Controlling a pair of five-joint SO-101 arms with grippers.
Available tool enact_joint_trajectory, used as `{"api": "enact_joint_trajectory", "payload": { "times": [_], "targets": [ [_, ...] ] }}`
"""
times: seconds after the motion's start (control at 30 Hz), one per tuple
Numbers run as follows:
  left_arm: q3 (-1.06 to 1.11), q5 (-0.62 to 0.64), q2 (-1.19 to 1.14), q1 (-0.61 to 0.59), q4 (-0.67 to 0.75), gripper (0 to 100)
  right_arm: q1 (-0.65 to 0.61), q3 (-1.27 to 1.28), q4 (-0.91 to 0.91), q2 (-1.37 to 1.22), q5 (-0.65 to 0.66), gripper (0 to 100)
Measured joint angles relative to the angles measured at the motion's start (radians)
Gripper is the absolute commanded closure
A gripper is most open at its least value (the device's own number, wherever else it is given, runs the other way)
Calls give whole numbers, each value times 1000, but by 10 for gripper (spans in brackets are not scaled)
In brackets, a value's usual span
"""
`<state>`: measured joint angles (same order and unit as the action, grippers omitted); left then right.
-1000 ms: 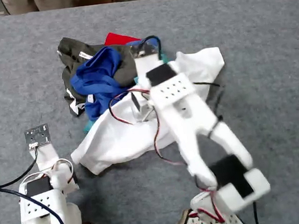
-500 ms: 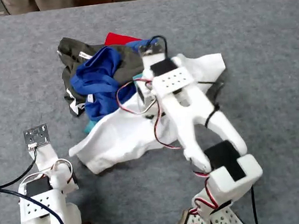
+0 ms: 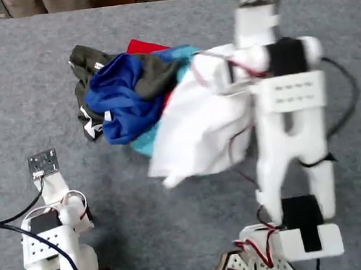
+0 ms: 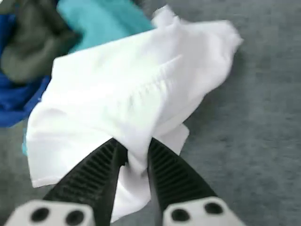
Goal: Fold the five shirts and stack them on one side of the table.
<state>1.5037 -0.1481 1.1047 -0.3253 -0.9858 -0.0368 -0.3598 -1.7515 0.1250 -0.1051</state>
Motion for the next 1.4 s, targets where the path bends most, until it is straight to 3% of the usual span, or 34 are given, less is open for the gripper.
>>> {"api": "enact_joint_trajectory", "payload": {
  "times": [0.17, 0.33, 0.43, 0.6, 0.7, 0.9, 1.27, 1.4],
  "targets": [
    [-104, -2, 0, -6, 0, 979, 198, -11, 0, 15, 130, 994],
    [-365, 0, -2, 21, -54, 978, 345, 5, 0, 15, 230, 994],
    [-548, 0, -2, 153, -129, 964, 365, 69, 0, 15, 282, 994],
    [-721, 25, -103, 516, -173, 801, 365, 196, 89, 9, 351, 994],
    [-755, 112, -255, 697, -121, 744, 365, 299, 201, 9, 454, 994],
    [-911, 190, -661, 801, -6, 740, 365, 574, 437, 9, 706, 994],
    [-1458, 199, -1339, 865, 9, 743, 365, 1014, 928, 9, 738, 994],
    [-1637, 199, -1551, 865, 9, 743, 364, 1088, 1043, 11, 695, 994]
  ]
}}
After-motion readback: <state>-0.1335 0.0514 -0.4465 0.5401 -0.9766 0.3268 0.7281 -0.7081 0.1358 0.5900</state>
